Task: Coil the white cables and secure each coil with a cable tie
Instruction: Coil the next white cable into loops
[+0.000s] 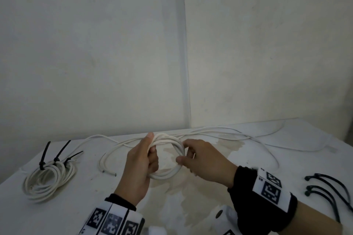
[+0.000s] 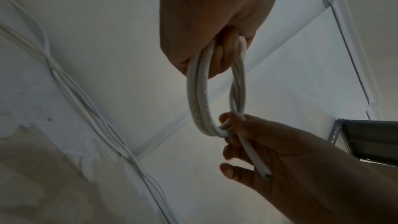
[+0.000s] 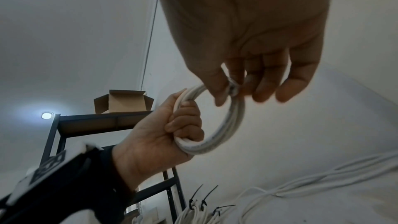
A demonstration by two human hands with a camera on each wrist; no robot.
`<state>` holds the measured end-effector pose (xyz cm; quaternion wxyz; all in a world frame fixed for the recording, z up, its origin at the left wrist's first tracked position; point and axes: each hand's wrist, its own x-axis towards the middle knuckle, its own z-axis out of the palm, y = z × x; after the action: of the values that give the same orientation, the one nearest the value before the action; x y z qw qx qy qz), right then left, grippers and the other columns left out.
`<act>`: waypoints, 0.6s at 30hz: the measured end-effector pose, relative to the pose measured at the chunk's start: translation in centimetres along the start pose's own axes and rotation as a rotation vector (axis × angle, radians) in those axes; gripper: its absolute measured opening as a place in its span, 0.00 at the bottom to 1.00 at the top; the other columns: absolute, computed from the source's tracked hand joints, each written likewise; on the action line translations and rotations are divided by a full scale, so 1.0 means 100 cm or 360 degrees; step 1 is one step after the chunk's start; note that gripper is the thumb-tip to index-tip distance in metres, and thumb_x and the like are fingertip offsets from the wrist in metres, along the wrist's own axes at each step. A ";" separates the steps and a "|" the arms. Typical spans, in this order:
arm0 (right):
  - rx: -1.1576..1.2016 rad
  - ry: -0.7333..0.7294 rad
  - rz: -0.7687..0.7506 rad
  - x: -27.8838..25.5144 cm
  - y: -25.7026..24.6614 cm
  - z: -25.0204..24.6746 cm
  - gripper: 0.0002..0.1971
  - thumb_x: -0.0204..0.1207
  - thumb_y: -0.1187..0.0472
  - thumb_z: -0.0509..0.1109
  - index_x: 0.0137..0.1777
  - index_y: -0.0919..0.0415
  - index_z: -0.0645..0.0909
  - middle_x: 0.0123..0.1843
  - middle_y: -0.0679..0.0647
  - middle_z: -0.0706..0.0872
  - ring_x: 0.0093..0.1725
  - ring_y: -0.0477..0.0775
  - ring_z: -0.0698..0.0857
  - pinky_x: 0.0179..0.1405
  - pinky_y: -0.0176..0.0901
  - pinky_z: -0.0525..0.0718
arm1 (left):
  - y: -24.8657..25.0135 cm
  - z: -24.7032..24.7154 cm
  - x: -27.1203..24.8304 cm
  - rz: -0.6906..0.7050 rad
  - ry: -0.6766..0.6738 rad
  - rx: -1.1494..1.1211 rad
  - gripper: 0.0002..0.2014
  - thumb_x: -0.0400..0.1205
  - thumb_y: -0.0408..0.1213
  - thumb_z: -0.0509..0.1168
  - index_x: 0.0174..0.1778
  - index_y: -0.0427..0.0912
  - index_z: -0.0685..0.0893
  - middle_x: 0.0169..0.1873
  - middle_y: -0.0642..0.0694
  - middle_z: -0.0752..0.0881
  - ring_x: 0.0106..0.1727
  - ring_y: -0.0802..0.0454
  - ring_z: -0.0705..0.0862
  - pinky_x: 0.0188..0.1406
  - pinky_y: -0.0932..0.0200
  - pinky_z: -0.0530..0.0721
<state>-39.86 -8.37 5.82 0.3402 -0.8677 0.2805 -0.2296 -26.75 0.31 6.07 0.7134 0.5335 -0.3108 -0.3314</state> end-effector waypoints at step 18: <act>0.0583 0.0087 0.0059 0.002 0.002 -0.003 0.07 0.83 0.58 0.59 0.49 0.61 0.73 0.28 0.49 0.80 0.33 0.45 0.85 0.55 0.57 0.82 | -0.027 -0.026 0.009 0.0484 -0.0121 0.1171 0.22 0.85 0.48 0.47 0.32 0.44 0.78 0.23 0.50 0.78 0.25 0.61 0.77 0.29 0.70 0.74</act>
<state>-39.92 -8.76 5.92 0.4889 -0.7794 0.2592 -0.2939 -24.48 0.48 2.95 0.5036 0.6887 -0.5104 -0.1079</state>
